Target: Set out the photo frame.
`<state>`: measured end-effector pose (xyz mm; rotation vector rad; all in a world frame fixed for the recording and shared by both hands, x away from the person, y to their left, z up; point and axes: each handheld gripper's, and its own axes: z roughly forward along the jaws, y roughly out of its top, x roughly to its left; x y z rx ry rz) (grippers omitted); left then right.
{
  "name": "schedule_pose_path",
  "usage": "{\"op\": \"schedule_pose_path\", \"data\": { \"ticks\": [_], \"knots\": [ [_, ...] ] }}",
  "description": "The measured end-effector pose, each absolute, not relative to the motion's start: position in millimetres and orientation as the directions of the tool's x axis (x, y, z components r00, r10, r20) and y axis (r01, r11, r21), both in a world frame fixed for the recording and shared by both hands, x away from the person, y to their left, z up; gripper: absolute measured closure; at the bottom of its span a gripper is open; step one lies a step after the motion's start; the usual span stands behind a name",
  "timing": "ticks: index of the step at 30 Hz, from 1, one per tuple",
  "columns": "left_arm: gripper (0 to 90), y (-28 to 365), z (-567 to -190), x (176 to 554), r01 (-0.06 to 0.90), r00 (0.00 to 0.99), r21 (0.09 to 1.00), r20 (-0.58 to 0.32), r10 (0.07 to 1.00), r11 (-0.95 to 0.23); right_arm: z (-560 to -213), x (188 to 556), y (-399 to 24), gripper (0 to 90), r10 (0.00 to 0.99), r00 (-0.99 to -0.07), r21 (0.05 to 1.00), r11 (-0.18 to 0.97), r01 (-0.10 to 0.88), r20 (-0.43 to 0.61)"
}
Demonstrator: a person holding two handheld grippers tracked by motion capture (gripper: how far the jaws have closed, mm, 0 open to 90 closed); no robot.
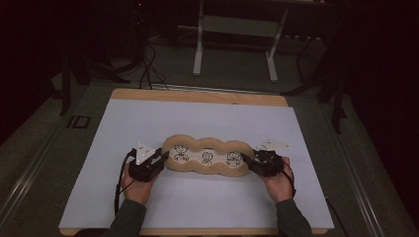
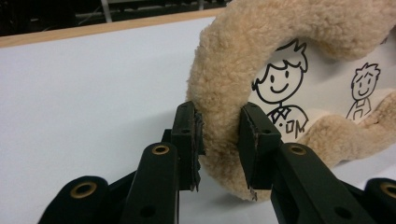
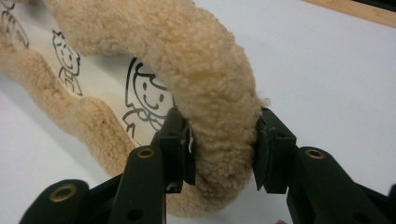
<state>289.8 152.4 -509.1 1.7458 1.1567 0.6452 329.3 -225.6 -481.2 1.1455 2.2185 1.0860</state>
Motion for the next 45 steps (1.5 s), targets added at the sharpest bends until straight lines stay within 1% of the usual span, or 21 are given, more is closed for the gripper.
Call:
{"op": "schedule_pose_path", "data": {
  "ticks": [8,17,22,25,27,28,29,31,32,33,34,35,36,37,38,40,45],
  "knots": [
    [70.0,144,-509,285,0.416,0.432,0.896,-0.042,0.901,-0.158,-483,330,-235,61.2,0.842,-0.54,0.82,0.312,0.48,-0.004],
    [70.8,145,-509,282,0.423,0.444,0.89,-0.038,0.895,-0.172,-485,321,-239,62.0,0.825,-0.564,0.814,0.309,0.491,0.026],
    [70.9,145,-509,279,0.426,0.449,0.888,-0.04,0.893,-0.174,-487,321,-242,61.5,0.824,-0.564,0.814,0.296,0.5,0.047],
    [71.0,145,-510,278,0.441,0.439,0.88,-0.04,0.897,-0.177,-485,320,-238,62.3,0.825,-0.566,0.823,0.32,0.469,0.001],
    [71.1,143,-510,279,0.426,0.432,0.883,-0.009,0.902,-0.196,-483,321,-235,63.8,0.828,-0.56,0.829,0.334,0.448,-0.031],
    [71.3,143,-510,279,0.426,0.432,0.883,-0.009,0.902,-0.196,-483,321,-235,63.8,0.828,-0.56,0.829,0.334,0.448,-0.031],
    [71.4,140,-511,280,0.403,0.422,0.891,0.024,0.906,-0.212,-482,322,-233,64.1,0.836,-0.546,0.839,0.335,0.43,-0.054],
    [71.9,140,-512,282,0.381,0.423,0.897,0.046,0.905,-0.224,-481,323,-233,64.1,0.842,-0.535,0.847,0.329,0.417,-0.064],
    [73.5,140,-512,282,0.381,0.423,0.897,0.046,0.905,-0.224,-482,323,-233,64.1,0.844,-0.532,0.853,0.329,0.406,-0.073],
    [80.1,140,-513,282,0.337,0.436,0.907,0.088,0.896,-0.253,-482,324,-233,64.3,0.847,-0.525,0.86,0.326,0.393,-0.081],
    [90.0,140,-511,280,0.298,0.464,0.92,0.094,0.881,-0.255,-483,324,-233,65.2,0.851,-0.517,0.864,0.324,0.387,-0.088],
    [90.0,137,-508,279,0.281,0.497,0.921,0.102,0.862,-0.271,-482,325,-232,65.6,0.852,-0.516,0.87,0.319,0.375,-0.09],
    [90.0,132,-508,277,0.266,0.525,0.914,0.129,0.841,-0.306,-482,325,-230,65.5,0.85,-0.52,0.874,0.316,0.368,-0.088],
    [89.6,127,-509,275,0.251,0.531,0.907,0.163,0.832,-0.338,-481,325,-229,65.4,0.852,-0.516,0.874,0.319,0.367,-0.095],
    [89.3,123,-511,275,0.257,0.531,0.898,0.177,0.829,-0.356,-481,326,-229,65.2,0.854,-0.512,0.871,0.316,0.376,-0.088],
    [87.5,121,-513,276,0.271,0.537,0.894,0.167,0.827,-0.357,-482,326,-231,65.3,0.853,-0.514,0.868,0.318,0.382,-0.086],
    [83.7,131,-509,275,0.284,0.513,0.909,0.126,0.849,-0.306,-488,327,-238,65.1,0.845,-0.531,0.86,0.317,0.4,-0.065]
  ]
}}
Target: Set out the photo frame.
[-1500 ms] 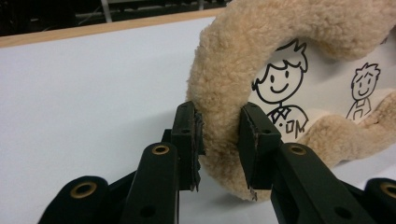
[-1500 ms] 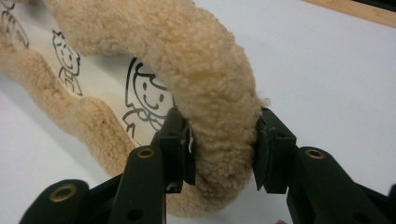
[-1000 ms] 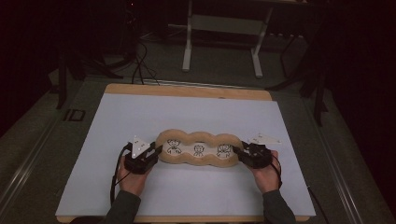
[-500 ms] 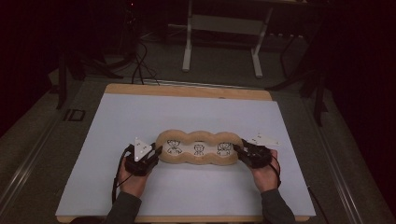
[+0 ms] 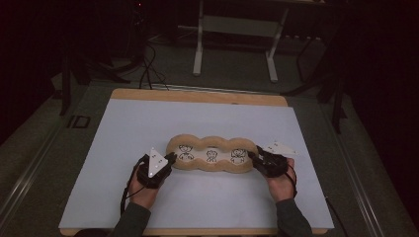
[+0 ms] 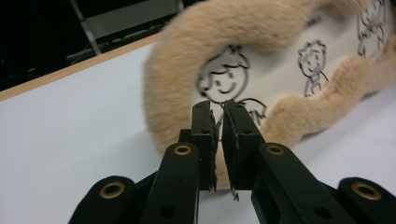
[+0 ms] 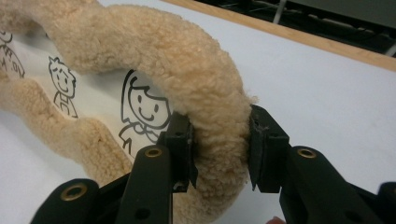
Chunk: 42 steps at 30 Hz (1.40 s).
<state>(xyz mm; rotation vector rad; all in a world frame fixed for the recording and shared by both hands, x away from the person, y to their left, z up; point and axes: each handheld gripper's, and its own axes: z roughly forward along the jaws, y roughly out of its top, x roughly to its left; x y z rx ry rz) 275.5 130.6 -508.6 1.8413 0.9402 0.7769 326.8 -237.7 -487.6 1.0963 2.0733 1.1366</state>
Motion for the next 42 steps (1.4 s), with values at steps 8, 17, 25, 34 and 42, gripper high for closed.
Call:
{"op": "schedule_pose_path", "data": {
  "ticks": [8,17,25,34,42],
  "knots": [
    [80.8,138,-506,274,0.301,0.49,0.914,0.096,0.866,-0.272,-491,327,-241,64.1,0.847,-0.529,0.859,0.308,0.408,-0.053],
    [77.4,143,-505,272,0.318,0.484,0.918,0.055,0.874,-0.234,-492,328,-243,59.3,0.855,-0.519,0.857,0.284,0.43,-0.023],
    [77.3,144,-507,276,0.335,0.479,0.913,0.047,0.877,-0.233,-491,323,-245,56.4,0.853,-0.522,0.849,0.261,0.46,0.021],
    [75.7,149,-503,274,0.332,0.486,0.921,0.02,0.874,-0.205,-488,321,-250,45.8,0.835,-0.545,0.848,0.239,0.472,0.068],
    [72.6,168,-494,267,0.326,0.452,0.936,-0.034,0.891,-0.129,-473,315,-270,41.2,0.829,-0.542,0.872,0.159,0.463,0.137]
  ]
}}
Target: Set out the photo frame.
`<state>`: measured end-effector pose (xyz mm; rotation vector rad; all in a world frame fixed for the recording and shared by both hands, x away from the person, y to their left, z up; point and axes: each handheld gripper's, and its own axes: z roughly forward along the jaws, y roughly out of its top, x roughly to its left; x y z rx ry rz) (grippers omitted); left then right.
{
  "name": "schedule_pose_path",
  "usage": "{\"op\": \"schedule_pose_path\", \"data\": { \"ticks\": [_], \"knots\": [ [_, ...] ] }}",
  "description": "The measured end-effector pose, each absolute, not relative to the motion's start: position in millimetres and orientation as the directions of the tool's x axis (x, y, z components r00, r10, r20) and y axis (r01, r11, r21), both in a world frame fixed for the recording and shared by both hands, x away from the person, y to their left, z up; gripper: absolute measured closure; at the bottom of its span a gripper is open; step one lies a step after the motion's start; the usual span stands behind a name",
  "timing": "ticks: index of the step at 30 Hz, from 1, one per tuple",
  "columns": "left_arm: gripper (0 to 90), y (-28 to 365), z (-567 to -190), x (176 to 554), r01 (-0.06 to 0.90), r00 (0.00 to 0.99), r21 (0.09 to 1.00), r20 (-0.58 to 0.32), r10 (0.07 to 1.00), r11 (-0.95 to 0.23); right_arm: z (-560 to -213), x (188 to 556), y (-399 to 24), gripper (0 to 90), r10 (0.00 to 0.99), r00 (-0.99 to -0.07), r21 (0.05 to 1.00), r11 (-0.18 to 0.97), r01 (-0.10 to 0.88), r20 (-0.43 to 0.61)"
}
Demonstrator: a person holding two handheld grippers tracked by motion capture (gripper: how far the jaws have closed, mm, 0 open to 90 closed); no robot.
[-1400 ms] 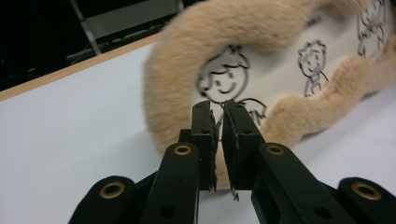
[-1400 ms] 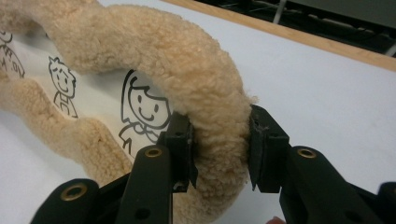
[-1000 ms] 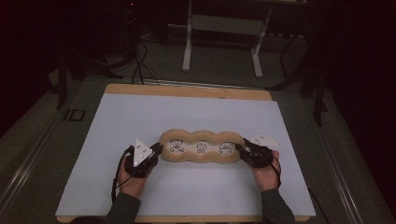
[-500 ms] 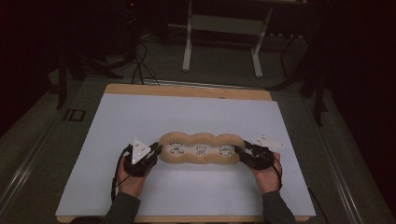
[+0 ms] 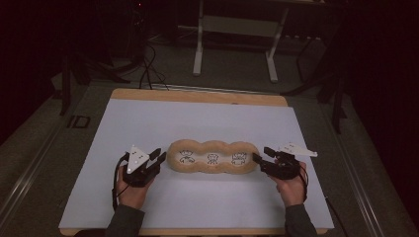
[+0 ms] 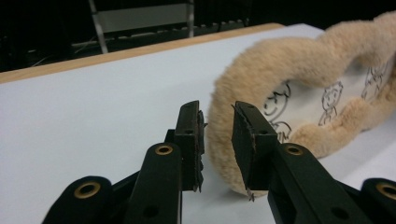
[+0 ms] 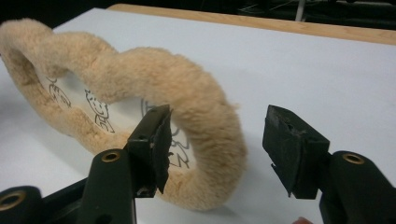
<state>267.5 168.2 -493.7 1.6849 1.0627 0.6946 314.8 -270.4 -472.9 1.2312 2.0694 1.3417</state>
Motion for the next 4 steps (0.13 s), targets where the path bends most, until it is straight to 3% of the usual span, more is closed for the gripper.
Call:
{"op": "schedule_pose_path", "data": {
  "ticks": [4],
  "knots": [
    [70.3,183,-488,266,0.333,0.422,0.939,-0.069,0.904,-0.084,-471,316,-283,40.1,0.84,-0.518,0.867,0.128,0.482,0.164]
  ]
}}
